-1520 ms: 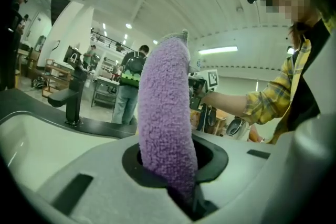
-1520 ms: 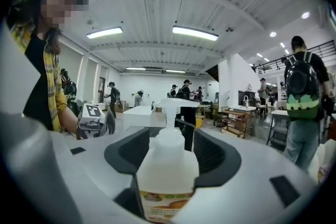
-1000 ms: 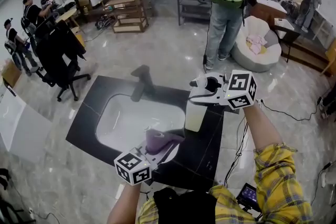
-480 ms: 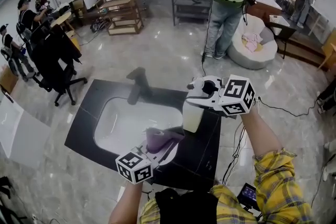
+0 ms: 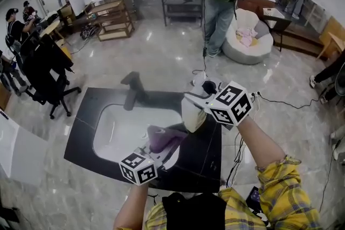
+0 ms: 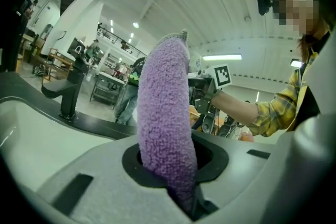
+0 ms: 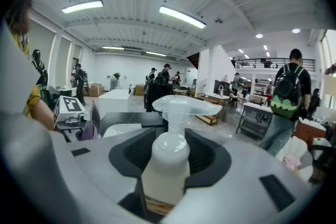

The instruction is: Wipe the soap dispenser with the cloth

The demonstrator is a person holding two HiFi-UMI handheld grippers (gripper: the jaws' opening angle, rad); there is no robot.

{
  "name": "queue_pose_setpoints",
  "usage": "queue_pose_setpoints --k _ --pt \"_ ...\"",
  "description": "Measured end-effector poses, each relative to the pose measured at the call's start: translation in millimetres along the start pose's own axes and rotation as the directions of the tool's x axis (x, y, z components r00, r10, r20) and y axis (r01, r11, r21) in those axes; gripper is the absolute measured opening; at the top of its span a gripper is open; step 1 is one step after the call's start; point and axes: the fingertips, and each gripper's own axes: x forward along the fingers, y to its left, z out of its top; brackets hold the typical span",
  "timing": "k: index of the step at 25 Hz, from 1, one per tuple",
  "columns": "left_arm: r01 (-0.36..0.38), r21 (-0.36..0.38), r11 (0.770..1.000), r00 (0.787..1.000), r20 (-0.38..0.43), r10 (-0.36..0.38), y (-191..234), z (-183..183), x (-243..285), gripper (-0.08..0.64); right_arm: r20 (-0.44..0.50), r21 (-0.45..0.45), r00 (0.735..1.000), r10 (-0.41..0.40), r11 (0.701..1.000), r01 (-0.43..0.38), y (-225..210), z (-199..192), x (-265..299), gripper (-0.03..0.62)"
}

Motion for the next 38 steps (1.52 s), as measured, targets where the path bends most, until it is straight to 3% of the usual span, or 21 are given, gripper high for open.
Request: queue_pose_setpoints --k 7,17,25,28,32,35,38 --pt "0.017 0.018 1.0 1.0 -0.007 -0.017 -1 6 -3 0.057 -0.027 0.067 0.979 -0.2 0.977 0.202 -12 0 -6 0.161" --pt "0.047 0.024 0.999 0.999 -0.014 -0.047 -3 7 -7 0.057 -0.074 0.138 0.898 -0.434 0.887 0.441 -26 -6 -12 0.163" --pt "0.079 0.019 0.997 0.996 -0.029 -0.078 -13 7 4 0.057 -0.095 0.169 0.855 -0.509 0.839 0.518 -38 -9 -25 0.166" --pt "0.093 0.022 0.995 0.995 -0.029 -0.092 -12 11 11 0.057 -0.082 0.174 0.872 -0.482 0.855 0.489 -39 -8 -22 0.169" --pt "0.112 0.027 0.993 0.993 -0.024 -0.112 -14 20 9 0.057 -0.043 0.173 0.933 -0.358 0.917 0.36 -24 -1 -16 0.197" --pt "0.123 0.035 0.992 0.992 -0.021 -0.122 -18 21 9 0.057 -0.008 0.139 0.972 -0.235 0.962 0.234 -13 0 -17 0.209" --pt "0.123 0.039 0.992 0.992 -0.019 -0.122 -21 21 12 0.057 -0.016 0.054 0.987 -0.16 0.985 0.161 -11 -4 -23 0.215"
